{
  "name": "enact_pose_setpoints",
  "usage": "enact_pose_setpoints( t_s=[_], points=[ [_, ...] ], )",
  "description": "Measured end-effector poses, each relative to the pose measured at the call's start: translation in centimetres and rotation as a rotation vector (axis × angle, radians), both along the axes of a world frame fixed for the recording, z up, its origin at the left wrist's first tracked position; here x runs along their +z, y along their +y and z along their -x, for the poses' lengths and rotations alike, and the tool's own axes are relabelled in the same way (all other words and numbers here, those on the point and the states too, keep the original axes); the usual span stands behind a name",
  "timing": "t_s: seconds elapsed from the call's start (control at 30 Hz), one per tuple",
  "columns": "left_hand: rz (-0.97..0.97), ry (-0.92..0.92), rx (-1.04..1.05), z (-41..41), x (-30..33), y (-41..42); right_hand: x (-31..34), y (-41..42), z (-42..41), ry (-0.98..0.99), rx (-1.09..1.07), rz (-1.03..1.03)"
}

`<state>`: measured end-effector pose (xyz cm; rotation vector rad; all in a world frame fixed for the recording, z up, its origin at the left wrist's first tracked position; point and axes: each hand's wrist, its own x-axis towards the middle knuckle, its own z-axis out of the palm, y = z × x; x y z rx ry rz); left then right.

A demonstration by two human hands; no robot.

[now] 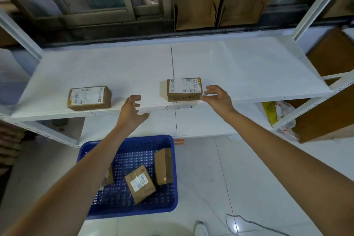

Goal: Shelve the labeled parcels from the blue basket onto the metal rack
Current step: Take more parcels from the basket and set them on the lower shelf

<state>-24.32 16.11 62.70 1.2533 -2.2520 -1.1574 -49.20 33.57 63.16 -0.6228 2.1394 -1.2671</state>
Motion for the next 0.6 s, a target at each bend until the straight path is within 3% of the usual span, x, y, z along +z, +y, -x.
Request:
enact_pose_setpoints(
  t_s=[0.33, 0.6],
  points=[
    [-0.032, -0.112, -0.04, -15.1, -0.1, -1.6, 1.7, -0.9, -14.9, 0.023, 0.078, -0.066],
    [-0.217, -0.168, -0.154, -27.9, -5.8, -5.0, -1.0, -4.6, -27.6, 0.018, -0.032, -0.108]
  ],
)
